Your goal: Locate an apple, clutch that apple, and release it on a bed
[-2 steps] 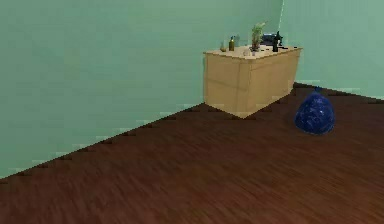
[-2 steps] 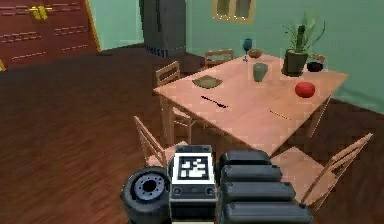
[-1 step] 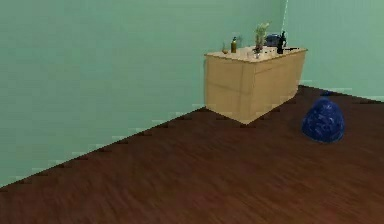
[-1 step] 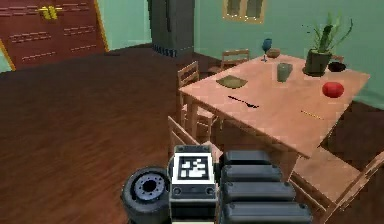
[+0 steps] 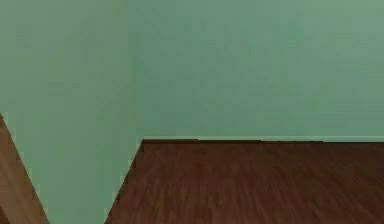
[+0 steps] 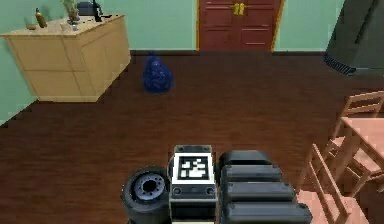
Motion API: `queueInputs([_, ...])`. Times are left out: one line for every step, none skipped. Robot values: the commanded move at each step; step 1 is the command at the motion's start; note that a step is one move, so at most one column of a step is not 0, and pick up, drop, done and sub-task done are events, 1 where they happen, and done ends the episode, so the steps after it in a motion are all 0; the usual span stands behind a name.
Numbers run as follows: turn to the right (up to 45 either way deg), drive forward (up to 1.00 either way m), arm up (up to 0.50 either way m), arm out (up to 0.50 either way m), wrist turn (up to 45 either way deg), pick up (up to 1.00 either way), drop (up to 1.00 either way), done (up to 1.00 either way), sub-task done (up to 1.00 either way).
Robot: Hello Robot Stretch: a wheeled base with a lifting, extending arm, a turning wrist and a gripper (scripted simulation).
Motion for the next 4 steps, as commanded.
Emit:
queueInputs([-45.0, 0.00, 0.00, 0.00, 0.0, 0.00, 0.00, 0.00, 0.00])
queueInputs([-6.0, 0.00, 0.00, 0.00, 0.0, 0.00, 0.00, 0.00, 0.00])
queueInputs([0.0, 0.50, 0.00, 0.00, 0.0, 0.00, 0.00, 0.00, 0.00])
queueInputs([-36.0, 0.00, 0.00, 0.00, 0.0, 0.00, 0.00, 0.00, 0.00])
